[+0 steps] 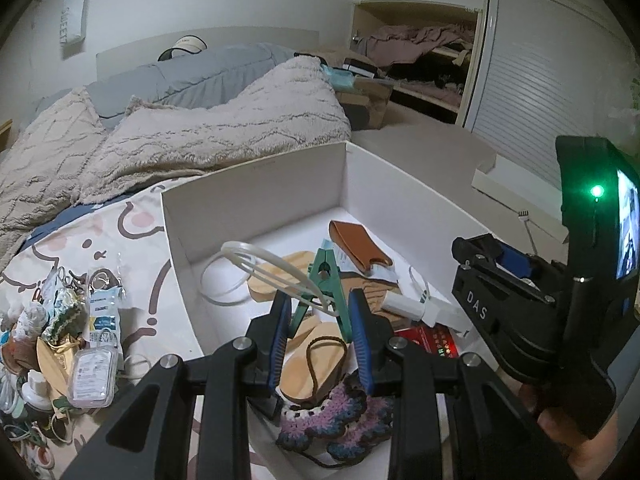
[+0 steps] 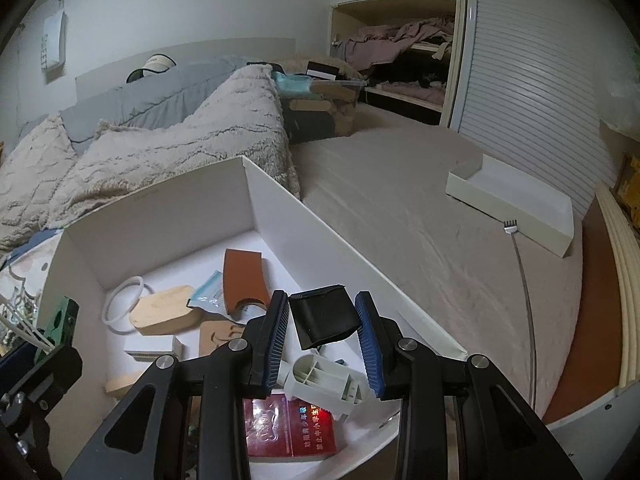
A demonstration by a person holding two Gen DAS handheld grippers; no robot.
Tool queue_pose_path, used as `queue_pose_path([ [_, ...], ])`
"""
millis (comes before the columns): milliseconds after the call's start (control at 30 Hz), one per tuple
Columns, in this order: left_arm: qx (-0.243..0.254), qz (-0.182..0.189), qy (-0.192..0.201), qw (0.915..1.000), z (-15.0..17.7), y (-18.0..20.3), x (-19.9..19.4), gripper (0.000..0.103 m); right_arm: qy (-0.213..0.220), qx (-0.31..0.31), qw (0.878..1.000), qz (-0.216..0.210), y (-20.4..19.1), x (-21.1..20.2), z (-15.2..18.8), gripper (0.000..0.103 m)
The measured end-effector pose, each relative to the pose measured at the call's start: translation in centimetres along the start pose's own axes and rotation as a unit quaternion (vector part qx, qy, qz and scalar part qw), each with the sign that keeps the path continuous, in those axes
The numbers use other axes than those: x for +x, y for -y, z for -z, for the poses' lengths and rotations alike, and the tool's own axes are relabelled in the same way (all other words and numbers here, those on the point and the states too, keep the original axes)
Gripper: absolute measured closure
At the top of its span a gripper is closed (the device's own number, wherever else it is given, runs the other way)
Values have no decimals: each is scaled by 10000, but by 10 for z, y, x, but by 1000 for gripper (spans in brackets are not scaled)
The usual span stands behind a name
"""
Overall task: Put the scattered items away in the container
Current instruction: 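Lower black square item into the box and open the right tool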
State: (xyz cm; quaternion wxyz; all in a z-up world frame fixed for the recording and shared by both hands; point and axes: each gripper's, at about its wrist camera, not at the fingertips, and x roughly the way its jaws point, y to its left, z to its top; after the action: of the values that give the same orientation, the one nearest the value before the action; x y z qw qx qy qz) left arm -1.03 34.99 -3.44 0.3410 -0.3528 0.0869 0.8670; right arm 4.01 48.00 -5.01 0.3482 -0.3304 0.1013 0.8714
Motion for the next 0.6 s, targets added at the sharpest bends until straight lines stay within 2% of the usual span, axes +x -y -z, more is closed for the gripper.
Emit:
queue_pose_path([
  [367, -28, -35, -237, 9997, 10, -3, 14, 74, -283, -61, 9995, 87, -2, 13, 6, 68],
  [400, -36, -34, -251, 9997, 9, -3, 15, 74, -320, -73, 9994, 96, -2, 15, 6, 66],
  [500, -63, -39, -312, 9995, 11, -4, 17, 73, -324, -133, 9993, 150, -4, 15, 8, 41],
  [600, -74, -49, -357, 9993, 12, -6, 19, 73, -280, -164, 9994, 82, -6, 12, 7, 40],
])
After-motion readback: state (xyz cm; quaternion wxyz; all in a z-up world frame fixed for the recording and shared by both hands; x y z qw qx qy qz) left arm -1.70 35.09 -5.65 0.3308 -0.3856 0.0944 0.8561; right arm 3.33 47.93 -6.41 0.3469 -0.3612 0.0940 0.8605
